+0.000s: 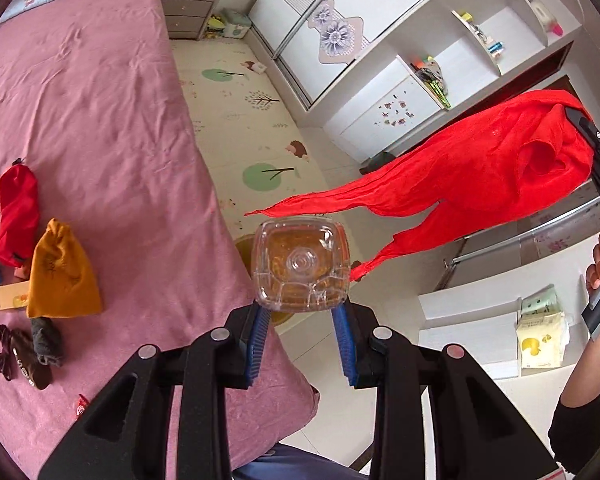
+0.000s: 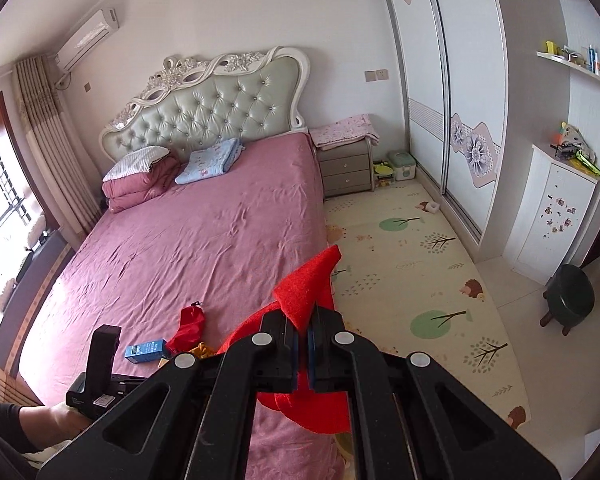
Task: Collect trash
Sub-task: 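Carry bottle and red cloth to the yellow bin and open both tools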
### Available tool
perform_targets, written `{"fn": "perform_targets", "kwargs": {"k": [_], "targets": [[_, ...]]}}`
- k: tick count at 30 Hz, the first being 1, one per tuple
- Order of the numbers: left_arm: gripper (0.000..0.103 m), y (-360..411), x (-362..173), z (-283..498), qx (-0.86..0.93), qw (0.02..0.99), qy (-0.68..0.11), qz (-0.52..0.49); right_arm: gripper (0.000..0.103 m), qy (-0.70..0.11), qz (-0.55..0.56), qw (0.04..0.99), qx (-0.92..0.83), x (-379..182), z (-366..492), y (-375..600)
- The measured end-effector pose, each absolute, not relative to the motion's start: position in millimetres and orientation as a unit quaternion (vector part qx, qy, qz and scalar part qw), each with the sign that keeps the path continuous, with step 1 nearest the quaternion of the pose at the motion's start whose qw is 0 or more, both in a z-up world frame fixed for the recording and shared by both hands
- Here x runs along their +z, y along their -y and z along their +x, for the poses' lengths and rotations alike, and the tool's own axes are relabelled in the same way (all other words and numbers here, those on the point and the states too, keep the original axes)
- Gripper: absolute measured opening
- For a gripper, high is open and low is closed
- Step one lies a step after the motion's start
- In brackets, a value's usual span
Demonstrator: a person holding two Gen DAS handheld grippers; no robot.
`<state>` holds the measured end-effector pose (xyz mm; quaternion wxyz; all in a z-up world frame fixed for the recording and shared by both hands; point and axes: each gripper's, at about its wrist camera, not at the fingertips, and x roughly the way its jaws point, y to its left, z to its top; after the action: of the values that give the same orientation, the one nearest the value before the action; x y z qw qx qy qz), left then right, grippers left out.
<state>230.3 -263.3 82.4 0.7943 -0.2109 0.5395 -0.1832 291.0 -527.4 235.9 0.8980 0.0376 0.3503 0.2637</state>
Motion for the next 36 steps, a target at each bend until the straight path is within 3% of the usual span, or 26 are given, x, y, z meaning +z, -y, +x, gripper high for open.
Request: {"fn": "perform_targets", "kwargs": {"k": [10,28,31,32,33,35,36], "targets": [[0.031,358,26,299,-0.226,0.765,-0.581,-0.161,0.003,-0.435,0.082,0.870,0.216,122,329,581],[0.031,447,-150,371,-0.229,0.724,-0.648,-0.052,0.004,-0.611,0.153,0.759,0.167,-134,362,606],[0.031,455,-166,377,-0.229,0.718,-0.656,-0.042,0.019,-0.630,0.161,0.742,0.165,-156,363,608],[0.031,456,-169,378,-0.232,0.714,-0.660,-0.039,0.033,-0.631,0.159,0.742,0.159,-159,362,608],[0.034,458,-172,378,-0.231,0.713,-0.661,-0.038,0.038,-0.630,0.155,0.745,0.155,-160,361,609],[0.063,459,-174,380,-0.236,0.714,-0.658,-0.041,0.038,-0.629,0.154,0.747,0.149,-163,360,613],[0.069,460,-173,380,-0.236,0.717,-0.655,-0.039,0.038,-0.629,0.161,0.746,0.148,-163,359,616]]}}
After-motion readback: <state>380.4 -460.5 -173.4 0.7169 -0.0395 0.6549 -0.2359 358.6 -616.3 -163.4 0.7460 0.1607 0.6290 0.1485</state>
